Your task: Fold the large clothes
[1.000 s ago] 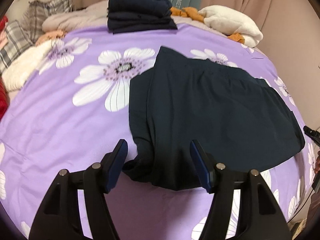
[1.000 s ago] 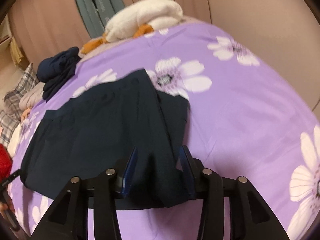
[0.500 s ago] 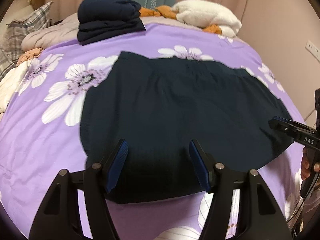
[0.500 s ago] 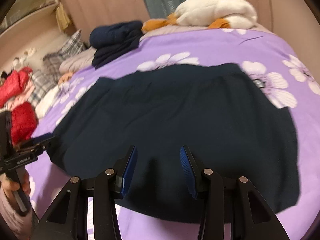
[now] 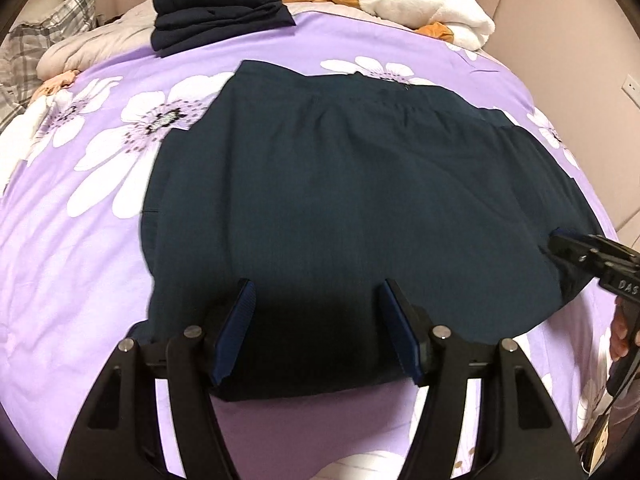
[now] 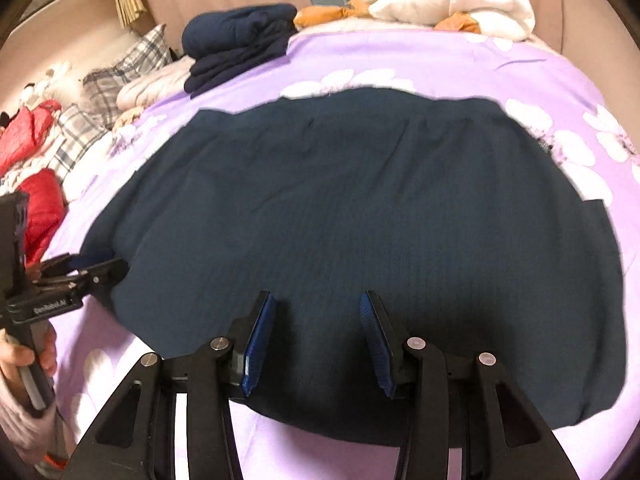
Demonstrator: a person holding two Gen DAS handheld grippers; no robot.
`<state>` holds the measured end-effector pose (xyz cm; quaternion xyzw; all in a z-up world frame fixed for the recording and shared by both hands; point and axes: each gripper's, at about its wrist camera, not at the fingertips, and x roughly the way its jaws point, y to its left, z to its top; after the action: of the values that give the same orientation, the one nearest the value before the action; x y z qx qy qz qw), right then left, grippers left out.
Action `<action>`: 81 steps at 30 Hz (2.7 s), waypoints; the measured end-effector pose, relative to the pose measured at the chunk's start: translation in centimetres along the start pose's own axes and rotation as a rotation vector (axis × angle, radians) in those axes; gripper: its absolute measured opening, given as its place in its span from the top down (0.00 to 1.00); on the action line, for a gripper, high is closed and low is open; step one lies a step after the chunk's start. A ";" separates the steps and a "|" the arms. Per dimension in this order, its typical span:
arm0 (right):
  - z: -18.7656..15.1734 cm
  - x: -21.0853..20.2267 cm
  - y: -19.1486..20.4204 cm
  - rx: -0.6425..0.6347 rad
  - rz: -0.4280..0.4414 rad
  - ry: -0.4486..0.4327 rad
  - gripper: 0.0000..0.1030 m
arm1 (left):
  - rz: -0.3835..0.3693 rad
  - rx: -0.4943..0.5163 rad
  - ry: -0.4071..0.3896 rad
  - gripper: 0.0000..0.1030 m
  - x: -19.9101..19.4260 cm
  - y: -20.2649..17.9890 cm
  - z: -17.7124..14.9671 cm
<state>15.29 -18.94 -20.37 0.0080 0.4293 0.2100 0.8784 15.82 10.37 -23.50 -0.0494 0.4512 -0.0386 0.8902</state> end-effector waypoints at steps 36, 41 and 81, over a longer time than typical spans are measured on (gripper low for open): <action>-4.5 -4.4 -9.8 0.294 -0.159 -0.059 0.56 | 0.086 -0.011 -0.006 0.38 -1.7 1.1 -1.9; -4.9 -4.9 -10.1 0.307 -0.161 -0.066 0.56 | 0.091 -0.011 -0.003 0.38 -1.8 1.1 -2.0; -5.9 -8.8 -7.4 0.251 -0.261 -0.058 0.33 | 0.152 -0.027 -0.009 0.11 -6.4 1.2 -3.4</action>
<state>8.76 -30.01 -18.91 0.0675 0.4242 0.0386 0.9022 9.31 12.07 -20.58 -0.0274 0.4502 0.0354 0.8918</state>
